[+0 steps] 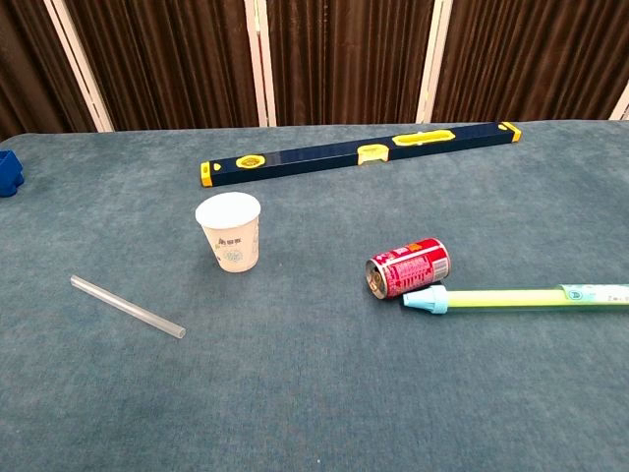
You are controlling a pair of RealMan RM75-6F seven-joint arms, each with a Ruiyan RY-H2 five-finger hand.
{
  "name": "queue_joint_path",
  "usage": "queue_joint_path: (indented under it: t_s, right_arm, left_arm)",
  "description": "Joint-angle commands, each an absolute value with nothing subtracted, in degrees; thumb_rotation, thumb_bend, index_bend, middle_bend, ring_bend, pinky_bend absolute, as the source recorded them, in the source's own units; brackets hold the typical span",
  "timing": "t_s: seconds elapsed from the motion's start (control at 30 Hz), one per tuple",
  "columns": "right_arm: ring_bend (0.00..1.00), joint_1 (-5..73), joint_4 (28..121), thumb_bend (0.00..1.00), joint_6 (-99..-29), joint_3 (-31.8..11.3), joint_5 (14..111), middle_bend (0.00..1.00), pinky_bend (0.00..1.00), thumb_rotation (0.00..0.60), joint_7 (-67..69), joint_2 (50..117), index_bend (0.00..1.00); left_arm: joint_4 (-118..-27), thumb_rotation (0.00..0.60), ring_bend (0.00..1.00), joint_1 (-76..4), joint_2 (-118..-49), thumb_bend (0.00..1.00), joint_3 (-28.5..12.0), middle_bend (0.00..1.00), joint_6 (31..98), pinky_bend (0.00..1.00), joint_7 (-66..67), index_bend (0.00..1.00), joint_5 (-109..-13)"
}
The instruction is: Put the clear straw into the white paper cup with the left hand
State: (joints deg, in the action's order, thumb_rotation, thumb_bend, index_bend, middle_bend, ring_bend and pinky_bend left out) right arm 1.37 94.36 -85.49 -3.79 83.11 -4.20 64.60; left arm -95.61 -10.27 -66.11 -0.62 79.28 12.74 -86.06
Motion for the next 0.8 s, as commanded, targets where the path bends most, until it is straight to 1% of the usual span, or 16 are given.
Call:
queue_joint_path:
  t_s: [0.03, 0.8]
  right_arm:
    - [0.0, 1.3, 94.3, 0.08, -85.5, -3.8, 83.2, 0.0, 0.0, 0.6, -4.1, 64.6, 0.0]
    - [0.0, 1.2, 93.8, 0.09, -85.7, -3.5, 83.6, 0.0, 0.0, 0.6, -3.3, 64.5, 0.0]
  left_arm:
    - [-95.6, 0.6, 0.0, -10.3, -66.1, 0.0, -0.6, 0.0, 79.3, 0.0, 12.8, 0.0, -86.1]
    - [-95.5, 0.6, 0.0, -10.5, -66.4, 0.0, -0.2, 0.0, 78.6, 0.0, 14.2, 0.0, -86.2]
